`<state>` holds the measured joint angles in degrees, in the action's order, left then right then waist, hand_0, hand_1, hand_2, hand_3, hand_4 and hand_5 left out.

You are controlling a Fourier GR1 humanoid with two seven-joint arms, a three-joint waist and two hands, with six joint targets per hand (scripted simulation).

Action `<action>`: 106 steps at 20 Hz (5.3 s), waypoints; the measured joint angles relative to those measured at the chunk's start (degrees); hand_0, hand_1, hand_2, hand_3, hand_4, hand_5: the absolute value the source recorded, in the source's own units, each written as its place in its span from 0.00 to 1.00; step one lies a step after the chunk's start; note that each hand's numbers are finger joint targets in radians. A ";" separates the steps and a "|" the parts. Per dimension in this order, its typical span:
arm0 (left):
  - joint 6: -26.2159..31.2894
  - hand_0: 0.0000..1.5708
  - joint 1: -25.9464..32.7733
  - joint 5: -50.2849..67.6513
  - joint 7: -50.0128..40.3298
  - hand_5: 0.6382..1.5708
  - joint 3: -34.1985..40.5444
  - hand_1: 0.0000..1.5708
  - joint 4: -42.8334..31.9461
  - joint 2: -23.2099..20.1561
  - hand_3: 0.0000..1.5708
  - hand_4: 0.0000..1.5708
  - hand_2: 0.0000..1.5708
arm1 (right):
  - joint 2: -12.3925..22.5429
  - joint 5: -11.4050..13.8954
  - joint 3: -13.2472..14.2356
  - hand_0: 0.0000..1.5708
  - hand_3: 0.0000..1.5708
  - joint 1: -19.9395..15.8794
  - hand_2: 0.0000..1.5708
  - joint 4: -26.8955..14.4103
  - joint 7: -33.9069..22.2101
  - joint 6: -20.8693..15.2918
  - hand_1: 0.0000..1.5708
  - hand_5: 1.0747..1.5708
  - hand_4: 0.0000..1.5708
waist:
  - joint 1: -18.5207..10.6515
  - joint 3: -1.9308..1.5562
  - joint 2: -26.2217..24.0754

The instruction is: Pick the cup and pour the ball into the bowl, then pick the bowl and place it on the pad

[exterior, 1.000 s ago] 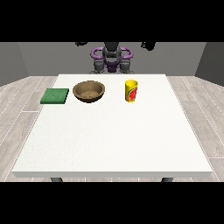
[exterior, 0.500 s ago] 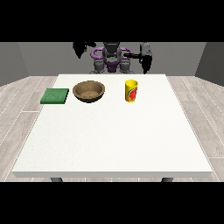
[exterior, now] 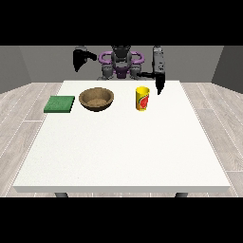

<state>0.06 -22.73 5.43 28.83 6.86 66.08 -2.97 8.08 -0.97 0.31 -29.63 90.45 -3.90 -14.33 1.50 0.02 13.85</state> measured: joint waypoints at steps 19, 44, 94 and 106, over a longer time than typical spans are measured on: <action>-2.27 0.00 -9.83 0.07 12.64 0.96 5.39 0.00 -23.31 -2.00 0.00 0.00 0.00 | 4.57 -3.61 6.15 0.00 0.33 -1.39 0.22 -6.17 4.16 7.76 0.00 0.99 0.40 | 4.02 -0.01 0.57; -14.77 0.85 -16.58 -7.54 19.19 0.56 2.56 0.85 -32.67 -1.54 1.00 0.83 1.00 | 10.70 -8.04 13.57 0.00 0.45 -1.03 0.25 -12.70 6.22 13.86 0.00 1.00 0.36 | 4.46 -0.05 -2.11; -34.37 0.97 -41.30 -86.28 -53.88 0.61 -53.68 0.97 -50.88 1.86 1.00 0.94 1.00 | 11.93 -6.76 13.73 0.00 0.41 -9.71 0.23 -36.13 15.72 19.90 0.00 0.99 0.37 | 9.94 -0.23 -7.86; -24.34 0.97 -39.78 -88.24 -52.57 0.54 -52.93 0.97 -41.45 2.63 1.00 0.98 1.00 | 14.12 -6.46 12.90 0.00 0.38 -3.89 0.21 -37.95 17.73 25.36 0.00 0.99 0.37 | 8.42 -0.05 -11.06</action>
<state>-24.28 -62.51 -82.82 -23.75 -46.06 24.63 -0.34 22.20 -7.43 13.21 -33.52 52.50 13.84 11.03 9.92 -0.03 2.79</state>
